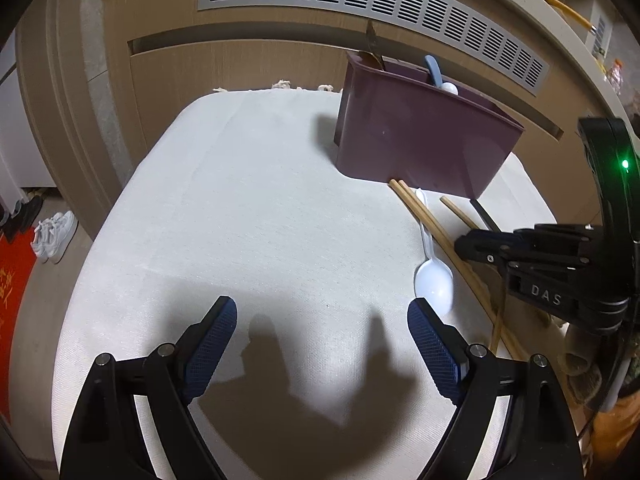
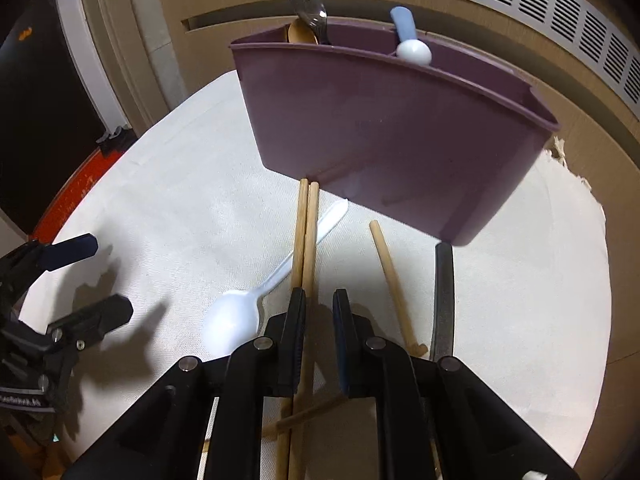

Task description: Organize utensils

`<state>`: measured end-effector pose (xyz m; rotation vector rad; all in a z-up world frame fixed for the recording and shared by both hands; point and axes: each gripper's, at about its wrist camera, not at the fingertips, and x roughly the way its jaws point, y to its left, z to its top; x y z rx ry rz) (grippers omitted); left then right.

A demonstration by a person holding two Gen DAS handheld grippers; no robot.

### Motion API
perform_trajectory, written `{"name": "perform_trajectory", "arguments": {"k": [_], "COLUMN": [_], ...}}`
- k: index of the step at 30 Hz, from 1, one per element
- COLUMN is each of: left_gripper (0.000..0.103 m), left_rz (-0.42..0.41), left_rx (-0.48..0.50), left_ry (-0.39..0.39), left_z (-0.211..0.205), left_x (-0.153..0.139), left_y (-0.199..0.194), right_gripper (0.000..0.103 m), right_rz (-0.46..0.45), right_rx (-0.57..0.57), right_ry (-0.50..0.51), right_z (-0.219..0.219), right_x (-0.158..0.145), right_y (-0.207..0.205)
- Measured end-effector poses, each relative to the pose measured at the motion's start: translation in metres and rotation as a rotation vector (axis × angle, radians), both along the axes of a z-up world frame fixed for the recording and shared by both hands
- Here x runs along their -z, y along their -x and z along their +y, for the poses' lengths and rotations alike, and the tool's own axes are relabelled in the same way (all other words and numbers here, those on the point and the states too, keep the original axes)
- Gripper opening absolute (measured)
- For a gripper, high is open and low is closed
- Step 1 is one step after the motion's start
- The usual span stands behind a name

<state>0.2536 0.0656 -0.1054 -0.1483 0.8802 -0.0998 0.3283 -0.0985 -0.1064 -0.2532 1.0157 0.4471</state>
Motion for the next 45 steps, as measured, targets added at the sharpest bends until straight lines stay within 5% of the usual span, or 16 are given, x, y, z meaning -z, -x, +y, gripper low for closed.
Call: {"name": "perform_trajectory", "arguments": {"k": [5, 15, 22, 28, 31, 34, 38, 45], "left_gripper": [0.087, 0.087, 0.086, 0.078, 0.066, 0.052, 0.05, 0.05], "left_rz": [0.006, 0.013, -0.004, -0.005, 0.048, 0.138, 0.242, 0.272], "left_rx": [0.01, 0.032, 0.328, 0.549, 0.491, 0.329, 0.077, -0.089], "left_ry": [0.0, -0.012, 0.027, -0.076, -0.095, -0.036, 0.07, 0.043], "left_z": [-0.004, -0.009, -0.072, -0.13, -0.136, -0.121, -0.087, -0.079], "left_x": [0.002, -0.001, -0.012, -0.022, -0.019, -0.012, 0.0, 0.006], "left_y": [0.001, 0.003, 0.015, 0.033, 0.021, -0.008, -0.057, -0.109], "right_gripper": [0.014, 0.007, 0.007, 0.007, 0.007, 0.007, 0.007, 0.007], "right_rz": [0.003, -0.006, -0.134, -0.145, -0.151, -0.194, -0.208, -0.196], "right_rx": [-0.046, 0.021, 0.121, 0.188, 0.206, 0.23, 0.225, 0.2], "right_ry": [0.052, -0.146, -0.221, -0.248, -0.26, -0.246, -0.273, -0.302], "right_z": [0.016, -0.041, -0.105, -0.141, -0.148, -0.153, -0.152, -0.149], "right_x": [0.009, -0.038, -0.083, -0.081, -0.074, -0.072, -0.065, -0.05], "right_y": [0.0, 0.021, 0.042, 0.052, 0.056, 0.061, 0.064, 0.066]}}
